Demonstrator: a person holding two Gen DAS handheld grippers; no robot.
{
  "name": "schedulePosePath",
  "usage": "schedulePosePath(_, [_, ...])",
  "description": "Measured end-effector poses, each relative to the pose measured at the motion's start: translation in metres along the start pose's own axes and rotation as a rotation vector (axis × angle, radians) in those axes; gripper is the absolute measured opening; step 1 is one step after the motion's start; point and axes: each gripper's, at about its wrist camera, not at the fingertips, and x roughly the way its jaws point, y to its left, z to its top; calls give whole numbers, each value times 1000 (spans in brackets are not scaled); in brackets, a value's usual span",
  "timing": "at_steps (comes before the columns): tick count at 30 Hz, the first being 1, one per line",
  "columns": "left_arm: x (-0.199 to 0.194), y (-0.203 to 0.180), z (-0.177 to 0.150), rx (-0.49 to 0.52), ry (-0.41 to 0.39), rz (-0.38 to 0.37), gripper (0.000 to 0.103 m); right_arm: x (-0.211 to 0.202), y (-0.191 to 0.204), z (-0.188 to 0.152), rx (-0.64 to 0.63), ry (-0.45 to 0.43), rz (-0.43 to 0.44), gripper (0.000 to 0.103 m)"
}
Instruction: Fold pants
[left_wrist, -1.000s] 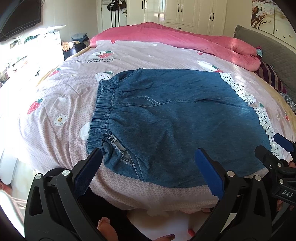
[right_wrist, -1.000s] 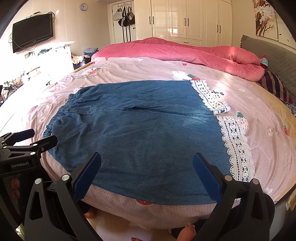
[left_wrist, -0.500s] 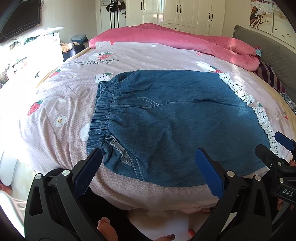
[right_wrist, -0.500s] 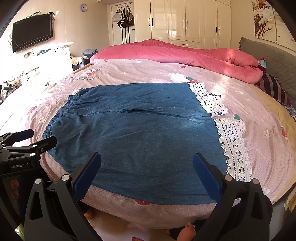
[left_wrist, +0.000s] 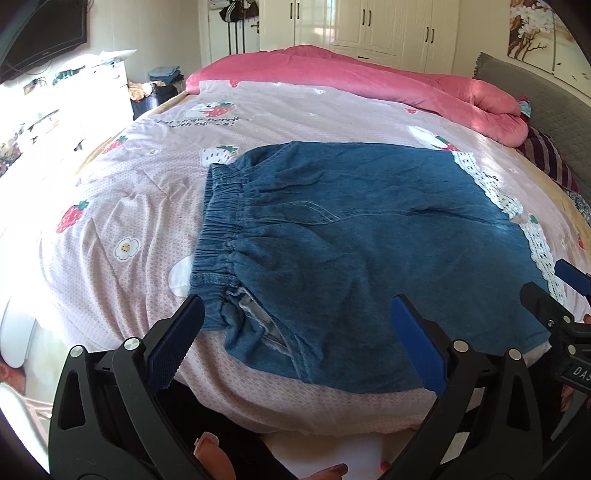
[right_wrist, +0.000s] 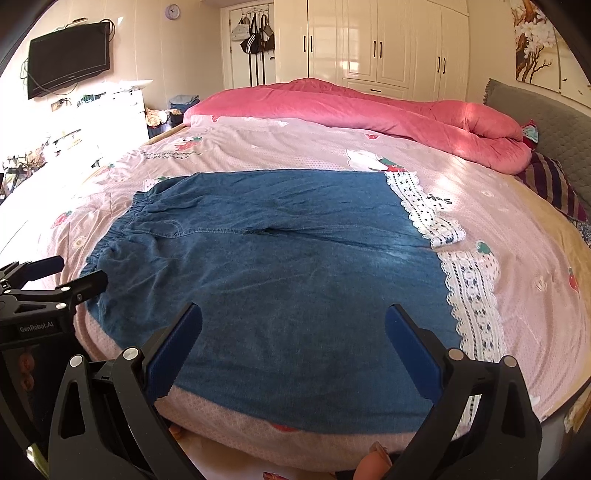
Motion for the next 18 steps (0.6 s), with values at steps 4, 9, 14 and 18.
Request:
schedulePosePath(4, [12,15,14,-13,2,30,94,19,-2,12,1,24,19,99])
schedulePosePath(9, [32,34,39,-39,2,64,94,47,-5,32,-1,62,60,99])
schedulePosePath(14, [55,44,65,-40,3,96,94,75,1,55,-43,78,80,99])
schedulePosePath(18, [74,46,81,-41,20,103,94,94,1,71,-51,85,97,99])
